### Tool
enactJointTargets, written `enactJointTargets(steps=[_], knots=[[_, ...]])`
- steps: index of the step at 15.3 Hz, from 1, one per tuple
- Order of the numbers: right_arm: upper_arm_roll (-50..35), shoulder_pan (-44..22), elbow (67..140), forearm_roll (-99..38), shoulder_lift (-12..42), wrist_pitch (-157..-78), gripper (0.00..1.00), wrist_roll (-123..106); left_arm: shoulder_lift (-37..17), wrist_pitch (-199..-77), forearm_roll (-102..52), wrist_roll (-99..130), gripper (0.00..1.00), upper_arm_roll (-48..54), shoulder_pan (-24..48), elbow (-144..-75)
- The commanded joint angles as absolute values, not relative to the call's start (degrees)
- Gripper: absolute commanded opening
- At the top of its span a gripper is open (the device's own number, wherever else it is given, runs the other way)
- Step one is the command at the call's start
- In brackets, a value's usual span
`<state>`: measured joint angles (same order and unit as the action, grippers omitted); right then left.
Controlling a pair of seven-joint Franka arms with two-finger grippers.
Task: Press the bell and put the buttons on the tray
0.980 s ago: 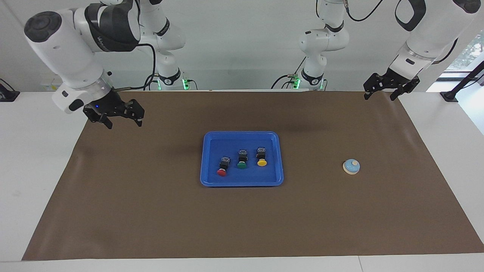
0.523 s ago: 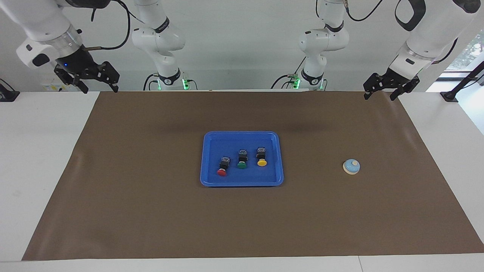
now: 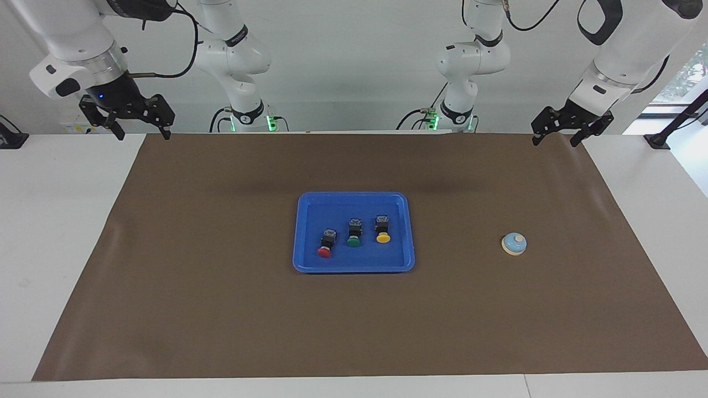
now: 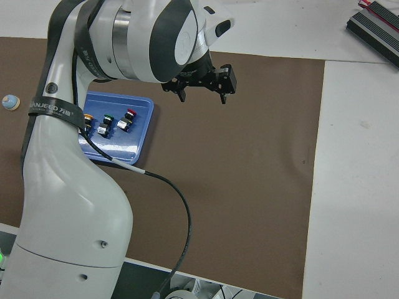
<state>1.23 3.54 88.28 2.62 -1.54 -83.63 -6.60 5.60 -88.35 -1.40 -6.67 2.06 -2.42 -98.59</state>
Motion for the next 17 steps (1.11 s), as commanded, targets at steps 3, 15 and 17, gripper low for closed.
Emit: enactJointTargets(steps=[3, 15, 17], knots=[[0.00, 5.27, 89.12, 2.55, -2.72, -84.02, 1.00, -7.21, 5.71, -87.89, -1.49, -7.03, 1.00, 1.76, -2.20, -98.09], [0.44, 5.10, 87.71, -0.35, -2.55, -81.65, 1.00, -7.21, 5.71, -87.89, -1.49, -7.03, 1.00, 1.76, -2.20, -98.09], [0.44, 4.66, 87.80, -0.35, -2.55, -81.65, 1.00, -7.12, 5.71, -87.89, -1.49, -7.03, 1.00, 1.76, -2.20, -98.09]])
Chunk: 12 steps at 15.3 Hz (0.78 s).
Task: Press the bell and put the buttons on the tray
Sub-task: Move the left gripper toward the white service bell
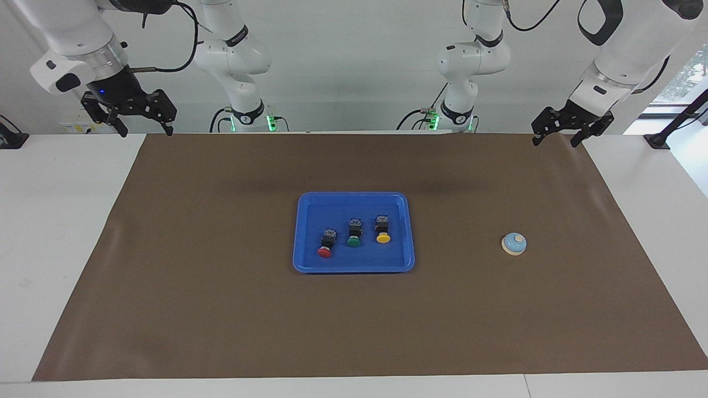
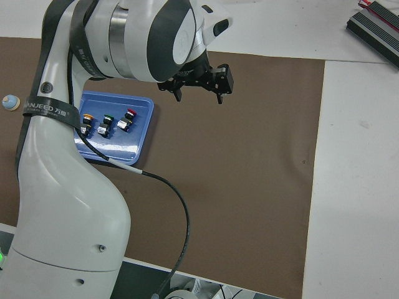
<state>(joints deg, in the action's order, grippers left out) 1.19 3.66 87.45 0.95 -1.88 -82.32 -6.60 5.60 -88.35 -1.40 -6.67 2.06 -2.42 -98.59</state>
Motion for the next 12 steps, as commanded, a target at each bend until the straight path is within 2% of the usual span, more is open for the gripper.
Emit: enactJointTargets(steps=[1, 4, 5, 7, 8, 12], knots=[[0.44, 4.66, 87.89, -0.26, -2.64, -81.74, 1.00, -7.12, 5.71, -87.89, -1.49, -7.03, 1.00, 1.76, -2.20, -98.09], [0.53, 4.75, 88.50, -0.09, -2.90, -81.39, 1.00, -7.29, 6.58, -88.93, -1.41, -6.33, 1.00, 2.11, -1.50, -100.53], [0.53, 4.75, 88.51, -0.09, -2.81, -81.21, 1.00, -7.29, 7.11, -94.95, -1.32, -4.24, 0.92, 2.20, -1.58, -102.72], [0.44, 4.57, 88.51, -0.09, -2.81, -81.21, 1.00, -7.29, 6.69, -99.92, -1.32, -3.96, 0.28, 2.28, -0.97, -105.46], [0.44, 4.48, 88.51, -0.09, -2.90, -81.21, 1.00, -7.29, 4.94, -100.28, -1.32, -3.87, 0.01, 2.20, -0.53, -105.21], [0.44, 4.57, 88.59, -0.09, -2.90, -81.21, 1.00, -7.29, -1.47, -105.72, -1.23, -3.43, 0.00, 2.20, -0.62, -104.07]])
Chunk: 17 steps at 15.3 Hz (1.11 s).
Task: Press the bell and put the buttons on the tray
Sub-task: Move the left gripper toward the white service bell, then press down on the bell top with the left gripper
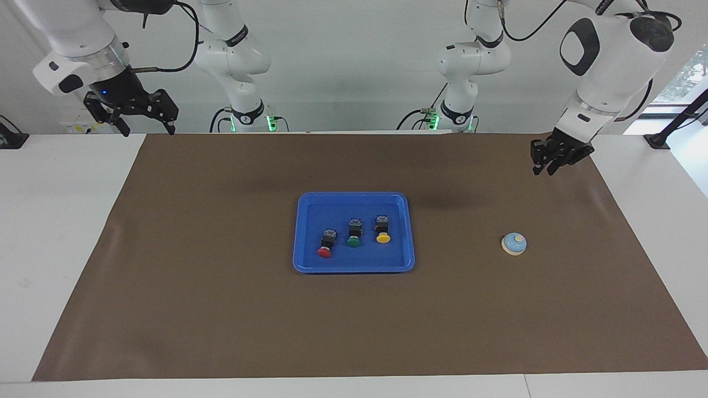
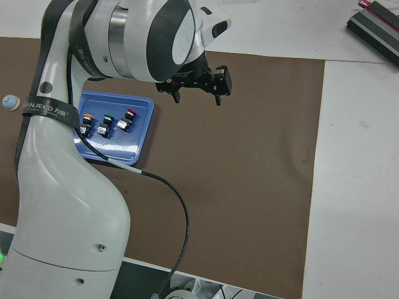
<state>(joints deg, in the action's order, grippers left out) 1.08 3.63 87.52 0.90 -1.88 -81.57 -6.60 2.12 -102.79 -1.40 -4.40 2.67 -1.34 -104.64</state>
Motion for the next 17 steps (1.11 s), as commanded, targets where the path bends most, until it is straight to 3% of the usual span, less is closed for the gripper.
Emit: enactJointTargets(steps=[1, 3, 7, 17], knots=[[0.53, 4.48, 88.51, -0.09, -2.90, -81.21, 1.00, -7.29, -4.28, -107.04, -0.80, -3.34, 0.00, 2.11, -0.44, -102.58], [0.53, 4.48, 88.51, -0.09, -2.90, -81.21, 1.00, -7.29, -9.21, -110.63, -0.53, -3.43, 0.00, 2.20, -0.61, -101.08], [0.53, 4.48, 88.51, -0.09, -2.90, -81.21, 1.00, -7.29, -11.95, -117.05, -0.62, -3.34, 0.00, 2.20, -1.32, -103.79], [0.53, 4.48, 88.51, -0.09, -2.90, -81.21, 1.00, -7.29, -11.78, -126.82, -0.62, -2.38, 0.00, 2.11, -1.32, -112.93]])
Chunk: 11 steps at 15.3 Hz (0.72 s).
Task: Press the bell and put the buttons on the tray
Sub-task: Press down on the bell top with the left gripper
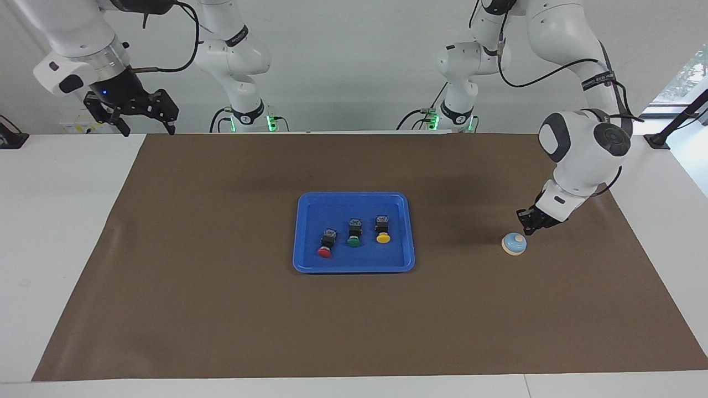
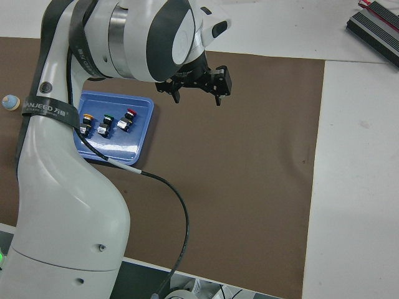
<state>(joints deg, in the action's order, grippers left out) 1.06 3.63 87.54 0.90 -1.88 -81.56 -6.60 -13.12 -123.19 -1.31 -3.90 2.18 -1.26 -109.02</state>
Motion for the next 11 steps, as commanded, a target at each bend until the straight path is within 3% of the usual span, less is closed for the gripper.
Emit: enactJointTargets(steps=[1, 11], knots=[[0.53, 4.48, 88.59, -0.09, -2.90, -81.21, 1.00, -7.29, -11.60, -127.00, -0.62, -2.11, 0.00, 2.11, -1.32, -113.37], [0.53, 4.48, 88.51, -0.09, -2.90, -81.21, 1.00, -7.29, -13.09, -132.96, -0.62, -2.20, 0.00, 2.11, -1.32, -116.19]])
